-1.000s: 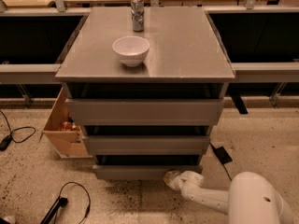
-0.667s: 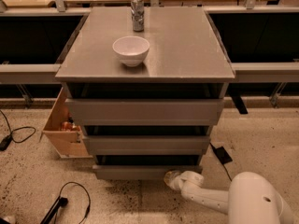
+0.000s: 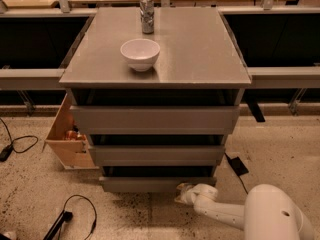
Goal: Close bottom drawer
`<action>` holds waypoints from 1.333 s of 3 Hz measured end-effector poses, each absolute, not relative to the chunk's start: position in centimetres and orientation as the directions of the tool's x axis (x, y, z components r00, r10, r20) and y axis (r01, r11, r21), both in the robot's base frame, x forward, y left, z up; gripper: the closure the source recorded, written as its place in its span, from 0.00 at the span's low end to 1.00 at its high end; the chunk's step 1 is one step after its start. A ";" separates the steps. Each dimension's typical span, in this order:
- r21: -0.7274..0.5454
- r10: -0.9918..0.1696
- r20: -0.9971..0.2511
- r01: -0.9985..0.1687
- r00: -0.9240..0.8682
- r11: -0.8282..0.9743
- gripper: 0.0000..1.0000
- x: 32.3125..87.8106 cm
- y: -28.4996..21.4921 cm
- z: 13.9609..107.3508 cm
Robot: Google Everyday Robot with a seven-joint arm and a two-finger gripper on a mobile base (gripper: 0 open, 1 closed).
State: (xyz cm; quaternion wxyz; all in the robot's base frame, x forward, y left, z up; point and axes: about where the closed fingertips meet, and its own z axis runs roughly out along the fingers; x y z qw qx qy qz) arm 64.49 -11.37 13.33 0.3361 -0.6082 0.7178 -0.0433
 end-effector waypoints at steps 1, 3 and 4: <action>-0.471 -0.902 -0.430 -0.844 -0.034 0.256 0.00 64.5 -11.4 13.3; -0.471 -0.902 -0.430 -0.844 -0.034 0.256 0.24 64.2 -11.4 13.3; -0.471 -0.902 -0.430 -0.844 -0.034 0.256 0.47 63.9 -11.4 13.3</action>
Offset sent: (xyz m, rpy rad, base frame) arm 0.0000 0.0000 0.0000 0.0000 0.0000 0.0000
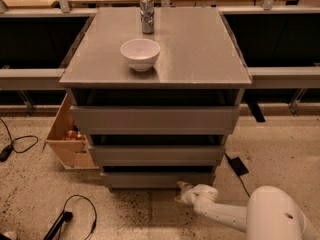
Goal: Close bottom drawer
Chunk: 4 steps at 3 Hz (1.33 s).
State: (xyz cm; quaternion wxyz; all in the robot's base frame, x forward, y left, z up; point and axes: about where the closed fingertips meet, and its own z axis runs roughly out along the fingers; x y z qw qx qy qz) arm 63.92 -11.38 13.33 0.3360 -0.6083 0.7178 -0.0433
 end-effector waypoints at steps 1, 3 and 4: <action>-0.472 -0.922 -0.386 -0.853 -0.026 0.221 0.70 61.6 -12.3 14.9; -0.535 -0.987 -0.145 -0.833 -0.073 0.140 1.00 57.6 -19.1 29.3; -0.549 -0.989 -0.047 -0.823 -0.143 0.145 1.00 53.7 -17.3 39.8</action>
Offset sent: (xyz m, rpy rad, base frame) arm -0.1742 -0.0679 0.1505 -0.4307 0.1372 0.0982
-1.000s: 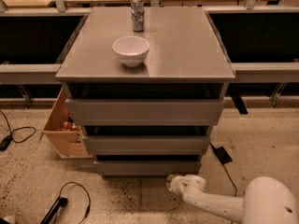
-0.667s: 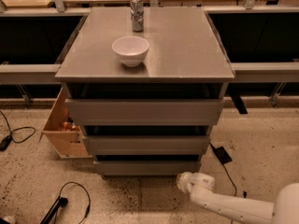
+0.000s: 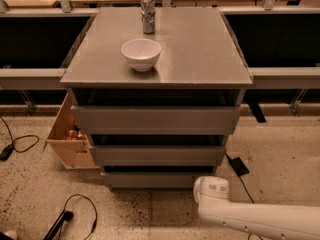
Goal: Close bottom drawer
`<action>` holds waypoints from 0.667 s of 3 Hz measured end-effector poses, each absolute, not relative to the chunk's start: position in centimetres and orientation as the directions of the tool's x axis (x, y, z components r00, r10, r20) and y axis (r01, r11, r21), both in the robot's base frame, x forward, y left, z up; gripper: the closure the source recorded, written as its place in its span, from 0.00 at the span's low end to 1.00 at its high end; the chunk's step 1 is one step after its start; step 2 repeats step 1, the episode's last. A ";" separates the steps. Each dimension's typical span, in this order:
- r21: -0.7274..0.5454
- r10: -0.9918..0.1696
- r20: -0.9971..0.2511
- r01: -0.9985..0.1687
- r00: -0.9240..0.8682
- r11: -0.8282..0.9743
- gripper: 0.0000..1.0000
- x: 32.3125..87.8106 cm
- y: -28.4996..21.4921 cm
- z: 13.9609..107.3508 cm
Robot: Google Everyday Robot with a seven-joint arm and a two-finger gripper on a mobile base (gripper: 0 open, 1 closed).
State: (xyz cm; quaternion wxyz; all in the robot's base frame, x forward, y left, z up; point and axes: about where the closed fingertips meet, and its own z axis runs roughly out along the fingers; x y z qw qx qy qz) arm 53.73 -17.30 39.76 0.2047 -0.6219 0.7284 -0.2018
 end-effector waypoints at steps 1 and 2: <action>-0.524 -0.975 0.023 -0.833 -0.219 0.175 1.00 48.3 -14.6 45.9; -0.524 -0.975 0.023 -0.833 -0.219 0.175 1.00 48.3 -14.6 45.9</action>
Offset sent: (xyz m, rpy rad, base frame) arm 0.0000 0.0000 0.0000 0.0000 0.0000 0.0000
